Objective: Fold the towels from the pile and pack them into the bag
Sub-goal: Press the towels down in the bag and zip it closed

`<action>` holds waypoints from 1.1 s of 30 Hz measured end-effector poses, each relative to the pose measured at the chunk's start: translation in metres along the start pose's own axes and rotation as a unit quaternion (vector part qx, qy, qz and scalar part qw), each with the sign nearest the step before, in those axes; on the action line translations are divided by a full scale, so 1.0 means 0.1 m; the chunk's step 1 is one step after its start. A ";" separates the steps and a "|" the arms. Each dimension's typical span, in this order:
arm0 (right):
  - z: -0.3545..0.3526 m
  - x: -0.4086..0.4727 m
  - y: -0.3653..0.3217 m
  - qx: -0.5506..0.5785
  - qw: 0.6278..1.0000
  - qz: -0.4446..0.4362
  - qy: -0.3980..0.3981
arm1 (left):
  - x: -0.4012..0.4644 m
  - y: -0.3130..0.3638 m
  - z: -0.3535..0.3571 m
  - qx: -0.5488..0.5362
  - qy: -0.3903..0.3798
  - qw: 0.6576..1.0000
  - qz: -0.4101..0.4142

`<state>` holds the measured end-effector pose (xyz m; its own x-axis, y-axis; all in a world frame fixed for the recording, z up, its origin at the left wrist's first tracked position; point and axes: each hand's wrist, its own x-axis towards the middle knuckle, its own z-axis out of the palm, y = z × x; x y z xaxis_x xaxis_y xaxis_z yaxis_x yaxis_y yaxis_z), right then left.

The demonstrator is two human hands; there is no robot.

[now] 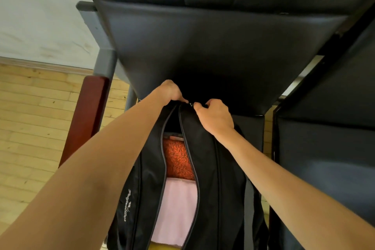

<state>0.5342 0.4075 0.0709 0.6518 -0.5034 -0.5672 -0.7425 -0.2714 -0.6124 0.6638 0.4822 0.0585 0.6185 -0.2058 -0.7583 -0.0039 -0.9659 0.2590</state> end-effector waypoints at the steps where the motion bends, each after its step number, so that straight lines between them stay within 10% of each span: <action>1: -0.01 -0.01 0.01 0.000 1.000 -0.004 0.000 | 0.00 -0.01 -0.02 0.004 0.000 1.000 -0.003; 15: -0.08 -0.16 -0.02 0.035 0.999 -0.030 0.000 | -0.11 -0.17 -0.17 -0.125 -0.050 0.990 0.044; 33: -0.13 0.36 -0.09 0.157 0.984 0.047 -0.066 | -0.13 -0.34 -0.07 -0.210 0.081 0.965 0.138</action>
<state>0.5625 0.3812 0.0630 0.6122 -0.3984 -0.6830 -0.7295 0.0487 -0.6823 0.6619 0.5185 0.0639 0.7540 -0.3857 -0.5318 0.1122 -0.7220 0.6827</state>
